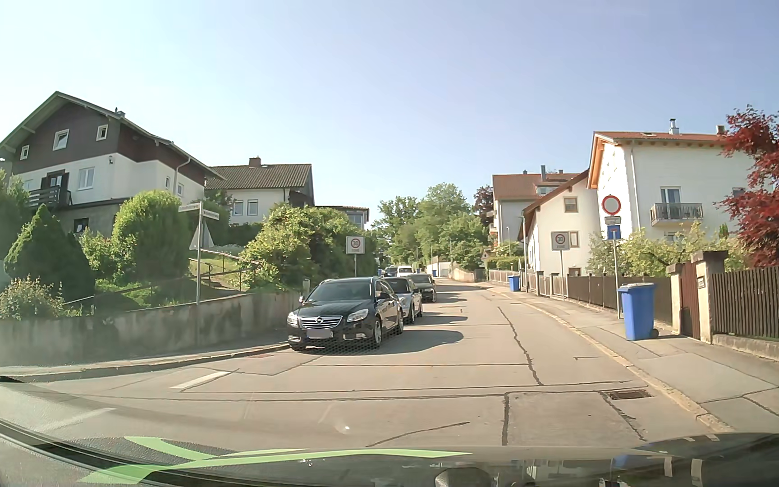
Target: Follow the waypoints while adhering to traffic rules and regulations
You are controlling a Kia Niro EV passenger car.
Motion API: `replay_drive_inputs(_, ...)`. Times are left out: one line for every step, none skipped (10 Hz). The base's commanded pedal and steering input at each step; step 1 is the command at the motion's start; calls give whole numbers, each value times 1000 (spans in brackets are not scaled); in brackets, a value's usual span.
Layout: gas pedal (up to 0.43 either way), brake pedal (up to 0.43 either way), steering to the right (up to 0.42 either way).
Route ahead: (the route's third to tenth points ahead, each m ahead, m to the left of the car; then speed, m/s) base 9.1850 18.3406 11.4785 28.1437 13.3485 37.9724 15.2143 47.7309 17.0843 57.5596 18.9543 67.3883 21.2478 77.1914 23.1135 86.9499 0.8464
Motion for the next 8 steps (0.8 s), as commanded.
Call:
replay_drive_inputs(280, 0, -973)
replay_drive_inputs(280, 0, -973)
replay_drive_inputs(280, 0, -973)
replay_drive_inputs(280, 0, -973)
replay_drive_inputs(280, 0, -973)
replay_drive_inputs(280, 0, -974)
replay_drive_inputs(280, 0, -974)
replay_drive_inputs(268, 0, -974)
